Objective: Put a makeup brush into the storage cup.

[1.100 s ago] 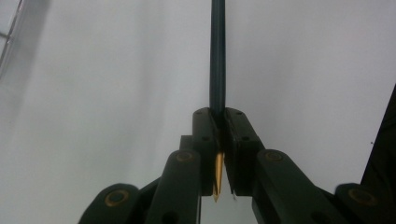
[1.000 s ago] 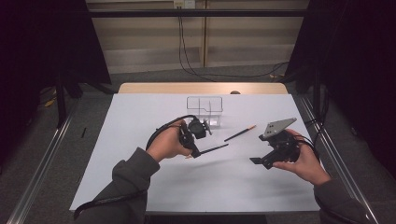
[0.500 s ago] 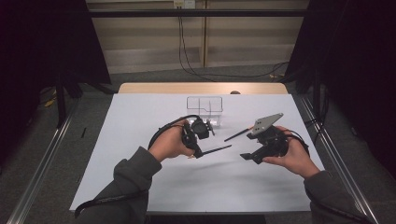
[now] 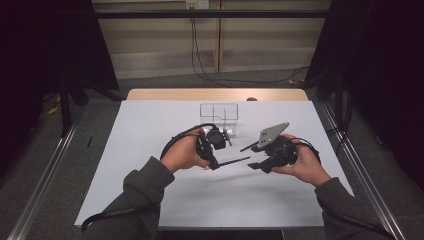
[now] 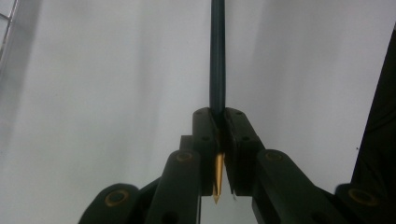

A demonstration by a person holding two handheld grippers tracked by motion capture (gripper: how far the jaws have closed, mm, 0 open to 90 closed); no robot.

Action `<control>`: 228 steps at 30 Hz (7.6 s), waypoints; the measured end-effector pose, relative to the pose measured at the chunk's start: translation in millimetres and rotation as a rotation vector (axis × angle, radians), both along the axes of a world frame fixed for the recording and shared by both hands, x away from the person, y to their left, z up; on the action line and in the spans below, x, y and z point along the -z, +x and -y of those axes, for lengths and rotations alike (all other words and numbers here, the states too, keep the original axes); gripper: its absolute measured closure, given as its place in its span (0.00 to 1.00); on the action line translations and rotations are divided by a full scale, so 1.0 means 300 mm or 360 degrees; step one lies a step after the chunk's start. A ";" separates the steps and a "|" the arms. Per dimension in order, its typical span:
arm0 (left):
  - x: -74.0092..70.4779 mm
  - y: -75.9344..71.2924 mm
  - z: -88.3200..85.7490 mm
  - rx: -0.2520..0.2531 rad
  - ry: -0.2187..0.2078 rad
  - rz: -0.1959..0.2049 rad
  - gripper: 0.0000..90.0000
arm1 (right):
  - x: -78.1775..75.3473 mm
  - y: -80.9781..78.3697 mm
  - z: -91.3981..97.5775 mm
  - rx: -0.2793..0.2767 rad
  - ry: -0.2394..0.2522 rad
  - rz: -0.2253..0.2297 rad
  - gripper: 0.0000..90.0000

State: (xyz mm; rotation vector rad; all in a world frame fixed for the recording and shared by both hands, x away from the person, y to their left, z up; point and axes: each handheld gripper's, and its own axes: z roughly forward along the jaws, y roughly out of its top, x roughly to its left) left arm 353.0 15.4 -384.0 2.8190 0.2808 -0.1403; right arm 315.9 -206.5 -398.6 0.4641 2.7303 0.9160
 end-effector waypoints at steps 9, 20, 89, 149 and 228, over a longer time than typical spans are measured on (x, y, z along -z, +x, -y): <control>-0.009 -0.008 0.024 0.0059 -0.0036 0.0008 0.93 | 0.011 0.005 -0.034 -0.0106 -0.0027 0.0046 0.63; -0.017 -0.006 0.039 0.0089 -0.0062 -0.0009 0.93 | 0.029 0.000 -0.049 -0.0111 -0.0026 -0.0005 0.75; -0.030 0.081 -0.090 -0.0311 -0.0597 0.0030 0.36 | 0.072 -0.003 0.010 0.0064 -0.0024 -0.0195 0.95; -0.009 0.094 -0.113 -0.0571 -0.1040 0.0032 0.11 | 0.060 0.001 -0.037 0.0406 0.0751 -0.0225 0.95; -0.051 0.055 -0.079 -0.0700 -0.1619 0.0090 0.93 | 0.070 -0.003 -0.074 0.0432 0.0902 -0.0190 0.82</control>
